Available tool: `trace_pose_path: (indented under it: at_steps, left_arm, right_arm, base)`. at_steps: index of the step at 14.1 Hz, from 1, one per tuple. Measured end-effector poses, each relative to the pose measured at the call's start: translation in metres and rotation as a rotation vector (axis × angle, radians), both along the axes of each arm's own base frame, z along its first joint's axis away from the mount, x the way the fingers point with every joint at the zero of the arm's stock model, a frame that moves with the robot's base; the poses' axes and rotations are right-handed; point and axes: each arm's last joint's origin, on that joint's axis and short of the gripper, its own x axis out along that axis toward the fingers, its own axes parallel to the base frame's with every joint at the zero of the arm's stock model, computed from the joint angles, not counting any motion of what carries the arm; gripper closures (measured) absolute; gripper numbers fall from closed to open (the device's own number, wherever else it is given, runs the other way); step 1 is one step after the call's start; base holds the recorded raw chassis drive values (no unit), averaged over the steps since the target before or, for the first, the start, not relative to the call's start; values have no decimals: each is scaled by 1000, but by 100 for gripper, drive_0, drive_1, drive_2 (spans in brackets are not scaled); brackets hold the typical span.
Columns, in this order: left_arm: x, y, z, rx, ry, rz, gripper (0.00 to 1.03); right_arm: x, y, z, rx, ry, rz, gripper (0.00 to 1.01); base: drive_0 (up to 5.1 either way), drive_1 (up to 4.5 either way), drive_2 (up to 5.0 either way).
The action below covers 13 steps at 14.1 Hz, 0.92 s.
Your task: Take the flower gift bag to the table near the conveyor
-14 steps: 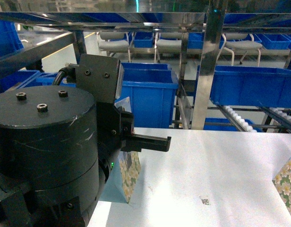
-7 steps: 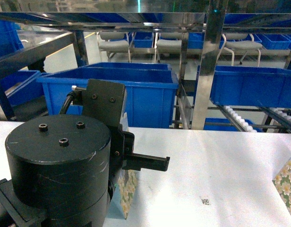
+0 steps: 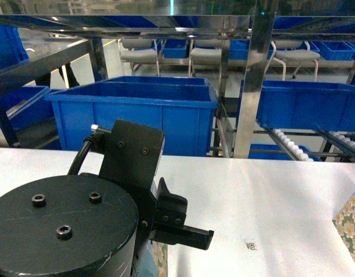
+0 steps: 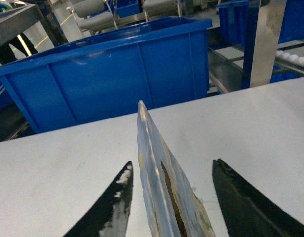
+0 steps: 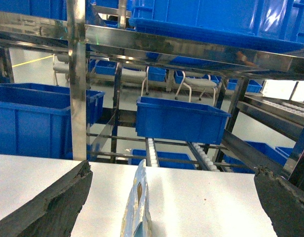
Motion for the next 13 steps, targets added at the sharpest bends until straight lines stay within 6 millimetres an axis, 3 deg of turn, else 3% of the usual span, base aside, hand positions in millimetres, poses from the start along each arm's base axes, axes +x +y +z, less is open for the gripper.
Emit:
trace_pose_path:
  at_steps: [3,5,13]
  left_arm:
    - [-6,-1,8,6,-16,-21,19]
    - [-7,-1,21,-18,-50,-29,3]
    - [-6,32,43,-84,-88,-36,5]
  right_arm:
    - [0,0,0,0,0,0,3]
    - [0,0,0,0,0,0,3]
    - [0,0,0,0,0,0,3]
  base:
    - [0,0,0]
    - [0,0,0]
    - [0,0,0]
